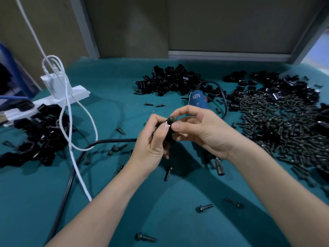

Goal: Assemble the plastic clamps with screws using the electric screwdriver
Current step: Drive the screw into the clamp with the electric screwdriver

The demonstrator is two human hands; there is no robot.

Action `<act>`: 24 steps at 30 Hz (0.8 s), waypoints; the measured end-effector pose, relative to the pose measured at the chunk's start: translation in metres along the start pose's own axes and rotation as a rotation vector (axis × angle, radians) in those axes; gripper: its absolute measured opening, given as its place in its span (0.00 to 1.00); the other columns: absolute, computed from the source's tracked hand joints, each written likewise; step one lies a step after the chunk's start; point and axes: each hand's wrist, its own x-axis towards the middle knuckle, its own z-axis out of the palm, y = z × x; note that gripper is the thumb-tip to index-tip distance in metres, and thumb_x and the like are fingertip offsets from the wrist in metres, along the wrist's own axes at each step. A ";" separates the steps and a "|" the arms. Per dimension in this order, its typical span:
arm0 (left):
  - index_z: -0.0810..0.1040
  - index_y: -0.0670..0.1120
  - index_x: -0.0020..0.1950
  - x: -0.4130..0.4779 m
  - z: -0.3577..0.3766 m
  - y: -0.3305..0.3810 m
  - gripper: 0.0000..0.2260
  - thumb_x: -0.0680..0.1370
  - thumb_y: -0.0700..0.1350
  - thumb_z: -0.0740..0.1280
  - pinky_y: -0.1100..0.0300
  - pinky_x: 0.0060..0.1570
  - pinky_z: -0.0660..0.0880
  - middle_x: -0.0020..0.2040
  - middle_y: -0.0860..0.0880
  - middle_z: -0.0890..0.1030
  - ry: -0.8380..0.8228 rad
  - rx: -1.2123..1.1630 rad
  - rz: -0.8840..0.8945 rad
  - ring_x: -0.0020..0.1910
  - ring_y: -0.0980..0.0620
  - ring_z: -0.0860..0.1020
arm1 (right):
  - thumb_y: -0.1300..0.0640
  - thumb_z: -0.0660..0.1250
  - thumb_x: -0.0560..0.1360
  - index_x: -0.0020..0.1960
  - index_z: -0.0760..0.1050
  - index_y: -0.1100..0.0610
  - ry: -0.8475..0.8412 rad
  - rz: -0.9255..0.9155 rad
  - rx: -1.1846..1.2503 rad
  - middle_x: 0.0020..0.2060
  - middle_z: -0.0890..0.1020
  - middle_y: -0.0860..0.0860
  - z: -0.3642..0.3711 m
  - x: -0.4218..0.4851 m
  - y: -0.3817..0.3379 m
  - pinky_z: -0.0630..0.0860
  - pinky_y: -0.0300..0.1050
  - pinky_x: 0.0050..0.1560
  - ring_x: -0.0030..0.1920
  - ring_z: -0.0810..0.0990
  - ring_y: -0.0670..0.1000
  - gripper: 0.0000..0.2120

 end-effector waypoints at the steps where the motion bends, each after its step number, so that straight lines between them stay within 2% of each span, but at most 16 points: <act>1: 0.69 0.47 0.44 0.000 0.001 0.002 0.15 0.74 0.58 0.61 0.60 0.23 0.71 0.34 0.47 0.75 0.013 -0.020 -0.021 0.23 0.53 0.69 | 0.67 0.72 0.69 0.46 0.75 0.60 0.080 -0.022 -0.154 0.34 0.80 0.53 -0.003 -0.001 -0.002 0.78 0.37 0.35 0.30 0.80 0.48 0.09; 3: 0.68 0.44 0.43 0.000 0.002 0.003 0.15 0.78 0.54 0.64 0.58 0.29 0.77 0.37 0.45 0.73 0.032 -0.116 -0.071 0.26 0.54 0.71 | 0.67 0.72 0.72 0.42 0.75 0.59 0.193 -0.058 -0.533 0.32 0.81 0.53 -0.011 -0.008 -0.009 0.77 0.39 0.34 0.29 0.81 0.49 0.07; 4: 0.69 0.43 0.43 0.000 0.003 0.004 0.14 0.79 0.52 0.63 0.56 0.34 0.79 0.38 0.45 0.73 0.046 -0.175 -0.095 0.27 0.53 0.72 | 0.66 0.72 0.73 0.41 0.75 0.57 0.181 -0.053 -0.707 0.31 0.81 0.52 -0.012 -0.012 -0.012 0.77 0.40 0.34 0.29 0.82 0.49 0.07; 6: 0.69 0.42 0.43 0.003 0.004 0.006 0.10 0.81 0.47 0.58 0.54 0.39 0.81 0.41 0.45 0.77 0.108 -0.290 -0.140 0.31 0.52 0.75 | 0.64 0.71 0.73 0.40 0.78 0.53 0.017 -0.015 -0.980 0.32 0.83 0.50 -0.005 -0.020 -0.009 0.76 0.35 0.35 0.29 0.81 0.45 0.07; 7: 0.70 0.41 0.44 0.004 0.004 0.007 0.10 0.83 0.44 0.56 0.55 0.41 0.81 0.43 0.44 0.78 0.140 -0.362 -0.169 0.32 0.51 0.78 | 0.62 0.71 0.73 0.43 0.79 0.52 -0.082 -0.006 -1.113 0.36 0.84 0.49 0.003 -0.023 -0.002 0.75 0.33 0.37 0.31 0.80 0.44 0.05; 9: 0.72 0.38 0.51 0.007 0.004 0.009 0.09 0.83 0.43 0.56 0.56 0.43 0.81 0.47 0.42 0.81 0.166 -0.553 -0.232 0.38 0.49 0.82 | 0.58 0.71 0.73 0.52 0.80 0.52 -0.221 -0.039 -1.310 0.45 0.81 0.49 0.020 -0.027 0.015 0.73 0.35 0.45 0.38 0.75 0.45 0.08; 11: 0.71 0.37 0.60 0.008 0.002 0.011 0.12 0.83 0.44 0.57 0.56 0.46 0.81 0.51 0.40 0.81 0.169 -0.707 -0.290 0.46 0.45 0.84 | 0.59 0.70 0.74 0.53 0.80 0.54 -0.260 -0.074 -1.312 0.47 0.74 0.49 0.032 -0.028 0.026 0.73 0.43 0.54 0.45 0.73 0.48 0.08; 12: 0.71 0.37 0.61 0.008 0.000 0.013 0.12 0.82 0.44 0.58 0.56 0.48 0.81 0.53 0.40 0.81 0.171 -0.760 -0.314 0.50 0.44 0.84 | 0.59 0.69 0.75 0.51 0.79 0.54 -0.269 -0.095 -1.292 0.46 0.72 0.48 0.033 -0.027 0.028 0.73 0.46 0.55 0.46 0.72 0.48 0.06; 14: 0.72 0.36 0.60 0.009 -0.004 0.015 0.12 0.82 0.43 0.60 0.56 0.50 0.81 0.57 0.38 0.79 0.179 -0.839 -0.354 0.54 0.42 0.83 | 0.59 0.69 0.75 0.50 0.78 0.55 -0.311 -0.105 -1.276 0.46 0.73 0.47 0.033 -0.028 0.027 0.72 0.48 0.54 0.45 0.70 0.46 0.04; 16: 0.69 0.32 0.65 0.009 -0.005 0.017 0.17 0.81 0.42 0.61 0.58 0.49 0.81 0.60 0.37 0.78 0.194 -0.880 -0.377 0.54 0.43 0.83 | 0.59 0.68 0.76 0.47 0.76 0.54 -0.313 -0.114 -1.237 0.44 0.79 0.48 0.029 -0.030 0.021 0.74 0.45 0.51 0.42 0.74 0.46 0.02; 19: 0.62 0.29 0.71 0.010 -0.004 0.019 0.24 0.80 0.42 0.61 0.63 0.41 0.81 0.65 0.36 0.76 0.219 -0.908 -0.408 0.49 0.46 0.84 | 0.65 0.66 0.76 0.42 0.71 0.51 -0.103 -0.167 -0.989 0.37 0.81 0.51 0.017 -0.031 -0.001 0.79 0.42 0.40 0.34 0.81 0.47 0.11; 22: 0.64 0.29 0.70 0.011 -0.003 0.018 0.24 0.79 0.42 0.62 0.59 0.49 0.81 0.62 0.35 0.78 0.239 -0.901 -0.394 0.49 0.45 0.84 | 0.69 0.62 0.76 0.39 0.77 0.51 0.136 -0.242 -0.855 0.32 0.81 0.51 0.001 -0.024 -0.019 0.78 0.40 0.36 0.31 0.82 0.47 0.15; 24: 0.67 0.34 0.67 0.011 -0.004 0.018 0.22 0.76 0.42 0.64 0.59 0.50 0.81 0.60 0.36 0.80 0.237 -0.895 -0.381 0.50 0.45 0.84 | 0.67 0.64 0.75 0.41 0.79 0.51 0.204 -0.243 -0.802 0.32 0.83 0.51 0.001 -0.017 -0.022 0.78 0.41 0.36 0.31 0.82 0.48 0.14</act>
